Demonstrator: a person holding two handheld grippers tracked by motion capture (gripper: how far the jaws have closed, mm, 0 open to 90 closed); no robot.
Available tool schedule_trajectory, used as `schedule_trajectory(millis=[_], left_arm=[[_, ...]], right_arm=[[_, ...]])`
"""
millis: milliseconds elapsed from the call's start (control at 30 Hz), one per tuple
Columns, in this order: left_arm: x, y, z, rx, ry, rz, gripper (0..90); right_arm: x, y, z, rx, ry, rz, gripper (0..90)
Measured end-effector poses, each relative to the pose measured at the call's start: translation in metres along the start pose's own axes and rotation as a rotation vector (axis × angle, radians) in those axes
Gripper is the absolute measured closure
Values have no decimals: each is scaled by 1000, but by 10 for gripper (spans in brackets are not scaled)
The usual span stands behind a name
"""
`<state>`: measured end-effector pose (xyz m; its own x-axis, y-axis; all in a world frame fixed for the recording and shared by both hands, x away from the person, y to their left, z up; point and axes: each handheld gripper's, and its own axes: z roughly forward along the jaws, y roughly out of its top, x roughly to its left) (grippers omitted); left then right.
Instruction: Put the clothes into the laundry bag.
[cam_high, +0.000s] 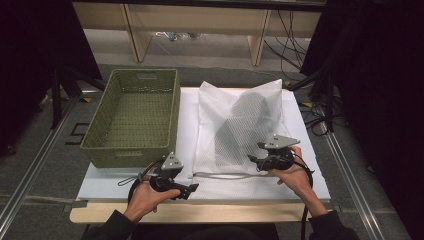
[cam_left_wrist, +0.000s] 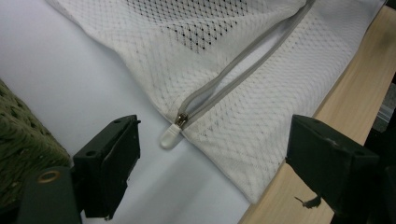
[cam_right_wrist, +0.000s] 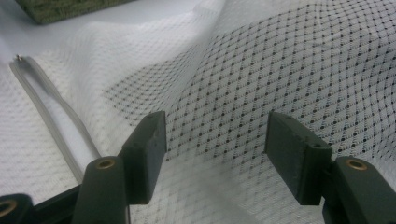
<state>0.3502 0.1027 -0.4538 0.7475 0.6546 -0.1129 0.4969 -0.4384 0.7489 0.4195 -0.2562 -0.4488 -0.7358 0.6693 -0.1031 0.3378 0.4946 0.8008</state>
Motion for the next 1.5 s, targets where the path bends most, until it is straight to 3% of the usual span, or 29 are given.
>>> schedule_trajectory(millis=[133,200,267,400,533,567,700,733,933,967,1100,1133,1200,1233,1400,1433,1500], left_arm=[[0,1,-1,-18,5,-5,168],[1,1,-1,-29,-3,-5,168],[1,2,-2,-33,2,9,168],[2,3,-4,-39,-6,15,177],[5,2,-6,-50,5,13,174],[5,2,-7,-53,-4,8,173],[7,0,-9,-53,11,6,171],[7,0,-9,-52,14,4,171],[7,-1,-9,-51,21,10,169],[8,-1,-10,-43,29,21,169],[8,-2,-9,-53,34,-5,168],[7,-2,-9,-47,25,8,168],[5,-3,-9,-45,13,12,168],[5,-3,-8,-40,8,28,168],[2,-5,-8,-30,0,42,168],[2,-5,-8,-30,0,40,168],[0,-6,-8,-24,-1,48,168]], right_arm=[[-3,0,-3,-22,9,47,391],[-4,1,-5,-38,-16,34,389],[-3,2,-8,-38,-3,55,388],[-5,4,-11,-59,20,40,379],[-4,2,-12,-52,14,77,369],[-6,0,-12,-52,22,58,368],[-4,-2,-12,-46,20,66,368],[-6,-2,-12,-56,13,41,367],[-2,-3,-12,-50,21,40,368],[0,-3,-12,-38,34,57,369],[0,-4,-12,-44,31,29,368],[1,-4,-12,-37,48,29,368],[2,-5,-12,-40,27,12,366],[4,-5,-11,-30,54,30,366],[7,-7,-11,-28,52,5,362],[9,-7,-12,-24,50,20,362],[10,-8,-12,-24,71,11,360]])
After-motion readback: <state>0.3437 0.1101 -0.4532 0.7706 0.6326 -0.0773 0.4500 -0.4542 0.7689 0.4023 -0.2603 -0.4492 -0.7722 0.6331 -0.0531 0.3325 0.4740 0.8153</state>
